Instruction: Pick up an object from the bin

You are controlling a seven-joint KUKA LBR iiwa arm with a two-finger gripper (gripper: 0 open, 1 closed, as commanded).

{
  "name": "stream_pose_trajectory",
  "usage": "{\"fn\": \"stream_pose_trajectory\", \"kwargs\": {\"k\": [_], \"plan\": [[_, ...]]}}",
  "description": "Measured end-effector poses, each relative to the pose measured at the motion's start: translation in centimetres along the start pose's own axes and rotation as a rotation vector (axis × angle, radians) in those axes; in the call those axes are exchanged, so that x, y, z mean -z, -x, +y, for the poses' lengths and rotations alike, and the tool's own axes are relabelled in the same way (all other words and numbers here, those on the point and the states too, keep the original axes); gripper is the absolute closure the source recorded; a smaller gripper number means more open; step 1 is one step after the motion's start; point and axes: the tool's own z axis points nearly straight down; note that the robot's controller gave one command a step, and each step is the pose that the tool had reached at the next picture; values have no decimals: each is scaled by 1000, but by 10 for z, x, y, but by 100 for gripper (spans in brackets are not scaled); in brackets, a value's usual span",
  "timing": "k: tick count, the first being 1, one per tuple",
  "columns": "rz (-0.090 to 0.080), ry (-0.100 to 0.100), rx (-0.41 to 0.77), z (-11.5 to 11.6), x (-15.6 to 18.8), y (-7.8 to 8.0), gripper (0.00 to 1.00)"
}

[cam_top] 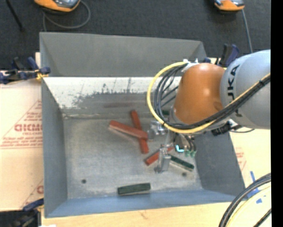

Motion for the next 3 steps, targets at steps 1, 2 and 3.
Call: {"fn": "stream_pose_trajectory", "kwargs": {"k": [1,2,3], "plan": [[-16,3,-261,4,-96,70,0],[-11,5,-365,30,-65,73,0],[-11,4,-521,29,-54,72,0]]}}
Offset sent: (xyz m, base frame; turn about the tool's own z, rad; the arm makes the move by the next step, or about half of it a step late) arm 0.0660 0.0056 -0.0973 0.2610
